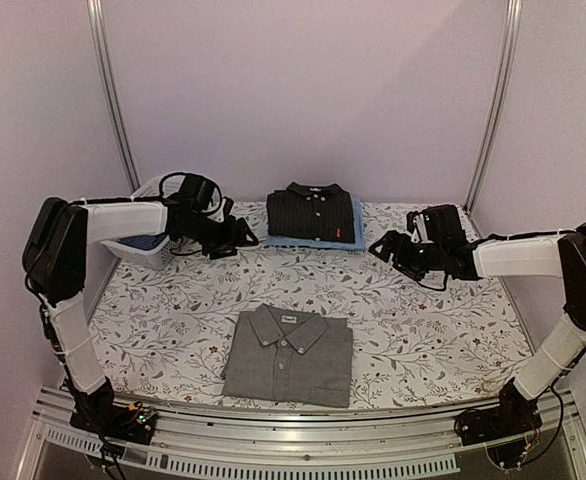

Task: Fold and stack the long sleeve shirts
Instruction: Move the square-folded shirt to the center of the board.

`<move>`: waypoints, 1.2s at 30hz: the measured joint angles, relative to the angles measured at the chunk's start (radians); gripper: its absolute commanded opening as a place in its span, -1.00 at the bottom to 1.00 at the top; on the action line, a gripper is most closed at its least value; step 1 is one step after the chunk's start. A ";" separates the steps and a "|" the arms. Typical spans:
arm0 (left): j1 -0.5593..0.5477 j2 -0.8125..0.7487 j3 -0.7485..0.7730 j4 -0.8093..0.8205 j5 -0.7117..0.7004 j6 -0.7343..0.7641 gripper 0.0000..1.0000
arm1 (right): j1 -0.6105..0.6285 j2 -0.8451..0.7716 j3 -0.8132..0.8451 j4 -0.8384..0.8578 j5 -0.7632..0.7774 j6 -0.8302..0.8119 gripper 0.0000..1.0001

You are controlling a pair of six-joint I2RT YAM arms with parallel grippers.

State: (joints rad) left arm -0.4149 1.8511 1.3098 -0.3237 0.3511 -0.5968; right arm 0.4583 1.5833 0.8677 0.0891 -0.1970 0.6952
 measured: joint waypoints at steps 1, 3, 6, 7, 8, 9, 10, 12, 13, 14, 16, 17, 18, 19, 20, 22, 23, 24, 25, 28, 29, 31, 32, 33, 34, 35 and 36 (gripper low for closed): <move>0.005 0.038 0.033 0.006 0.009 0.001 0.33 | -0.031 0.028 0.008 0.029 -0.029 0.005 0.68; 0.014 0.106 0.092 0.023 0.023 0.003 0.24 | -0.067 0.074 0.031 0.064 -0.070 0.011 0.59; 0.027 0.195 0.167 0.036 0.039 -0.003 0.07 | -0.112 0.173 0.111 0.114 -0.138 0.026 0.44; 0.033 0.222 0.191 0.038 0.045 -0.005 0.02 | -0.121 0.201 0.137 0.123 -0.155 0.030 0.40; 0.039 0.253 0.215 0.042 0.053 -0.007 -0.02 | -0.127 0.227 0.161 0.133 -0.169 0.033 0.35; 0.045 0.282 0.235 0.049 0.060 -0.011 -0.02 | -0.134 0.256 0.187 0.142 -0.186 0.041 0.31; 0.053 0.311 0.257 0.052 0.068 -0.014 -0.03 | -0.138 0.281 0.210 0.149 -0.200 0.045 0.27; 0.064 0.363 0.296 0.055 0.087 -0.022 -0.03 | -0.146 0.341 0.261 0.163 -0.230 0.055 0.22; 0.069 0.387 0.315 0.057 0.093 -0.024 -0.03 | -0.147 0.366 0.280 0.166 -0.237 0.060 0.20; 0.072 0.410 0.332 0.057 0.098 -0.025 -0.03 | -0.149 0.397 0.302 0.169 -0.245 0.067 0.19; 0.076 0.451 0.372 0.058 0.113 -0.029 -0.02 | -0.152 0.438 0.327 0.169 -0.255 0.074 0.16; 0.076 0.469 0.391 0.057 0.117 -0.032 -0.02 | -0.153 0.463 0.343 0.166 -0.259 0.078 0.14; 0.076 0.483 0.407 0.057 0.122 -0.035 -0.02 | -0.154 0.482 0.356 0.166 -0.261 0.080 0.12; 0.076 0.499 0.425 0.056 0.129 -0.039 -0.02 | -0.156 0.504 0.372 0.164 -0.264 0.085 0.11; 0.076 0.512 0.442 0.057 0.134 -0.043 -0.02 | -0.157 0.525 0.391 0.163 -0.268 0.090 0.10; 0.076 0.533 0.464 0.057 0.138 -0.050 -0.02 | -0.161 0.568 0.430 0.155 -0.276 0.099 0.09; 0.076 0.541 0.475 0.057 0.142 -0.054 -0.02 | -0.162 0.587 0.449 0.152 -0.278 0.099 0.09; 0.076 0.549 0.484 0.057 0.145 -0.058 -0.02 | -0.164 0.603 0.465 0.147 -0.280 0.100 0.08; 0.076 0.559 0.497 0.057 0.150 -0.063 -0.02 | -0.165 0.619 0.481 0.142 -0.281 0.101 0.08; 0.073 0.588 0.531 0.058 0.163 -0.071 -0.03 | -0.165 0.664 0.531 0.129 -0.284 0.101 0.06; 0.071 0.597 0.544 0.057 0.167 -0.074 -0.03 | -0.166 0.678 0.547 0.122 -0.284 0.101 0.05; 0.070 0.613 0.573 0.056 0.167 -0.081 -0.04 | -0.166 0.703 0.576 0.110 -0.286 0.100 0.02; 0.068 0.620 0.584 0.055 0.167 -0.083 -0.05 | -0.166 0.713 0.593 0.108 -0.287 0.098 0.01; 0.067 0.630 0.601 0.054 0.169 -0.087 -0.07 | -0.166 0.724 0.611 0.102 -0.288 0.097 -0.01; 0.066 0.638 0.612 0.054 0.169 -0.089 -0.09 | -0.166 0.731 0.622 0.100 -0.288 0.096 -0.03; 0.064 0.651 0.631 0.053 0.172 -0.092 -0.11 | -0.166 0.741 0.636 0.097 -0.288 0.095 -0.06; 0.063 0.662 0.645 0.053 0.174 -0.097 -0.13 | -0.166 0.747 0.646 0.094 -0.289 0.094 -0.08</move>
State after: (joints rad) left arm -0.3519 2.5134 1.9549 -0.2710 0.5251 -0.6933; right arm 0.2920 2.3306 1.5139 0.1833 -0.4858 0.7895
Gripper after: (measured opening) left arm 0.460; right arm 0.492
